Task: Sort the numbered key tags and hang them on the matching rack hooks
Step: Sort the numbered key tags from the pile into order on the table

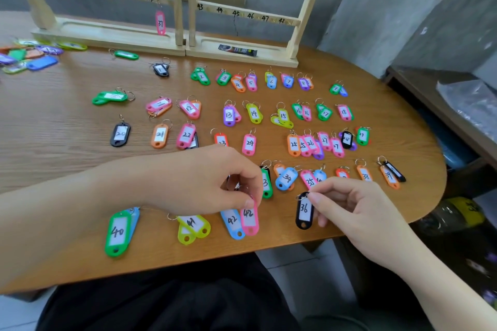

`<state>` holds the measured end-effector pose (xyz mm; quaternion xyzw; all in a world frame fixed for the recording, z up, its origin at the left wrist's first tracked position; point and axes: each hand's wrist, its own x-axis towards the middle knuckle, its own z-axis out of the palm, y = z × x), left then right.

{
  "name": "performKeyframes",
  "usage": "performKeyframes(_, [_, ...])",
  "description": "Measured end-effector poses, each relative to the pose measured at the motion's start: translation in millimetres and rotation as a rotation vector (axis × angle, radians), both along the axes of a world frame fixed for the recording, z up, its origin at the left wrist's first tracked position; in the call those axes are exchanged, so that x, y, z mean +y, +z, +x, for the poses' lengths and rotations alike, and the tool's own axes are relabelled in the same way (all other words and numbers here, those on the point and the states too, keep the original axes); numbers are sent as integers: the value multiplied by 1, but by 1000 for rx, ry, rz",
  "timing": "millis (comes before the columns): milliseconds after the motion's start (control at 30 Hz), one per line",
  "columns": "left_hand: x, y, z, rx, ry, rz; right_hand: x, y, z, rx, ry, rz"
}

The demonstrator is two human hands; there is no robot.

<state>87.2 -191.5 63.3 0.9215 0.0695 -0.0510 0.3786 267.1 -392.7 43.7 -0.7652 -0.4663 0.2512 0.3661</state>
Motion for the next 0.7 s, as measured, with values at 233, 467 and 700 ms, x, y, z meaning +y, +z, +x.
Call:
performKeyframes(233, [3, -16, -2, 29, -35, 133, 2, -5, 0, -16, 1, -6])
performKeyframes(467, [7, -27, -2, -28, -12, 212, -2, -9, 1, -14, -5, 14])
performKeyframes(700, [6, -22, -1, -102, 36, 214, -6, -11, 4, -25, -12, 27])
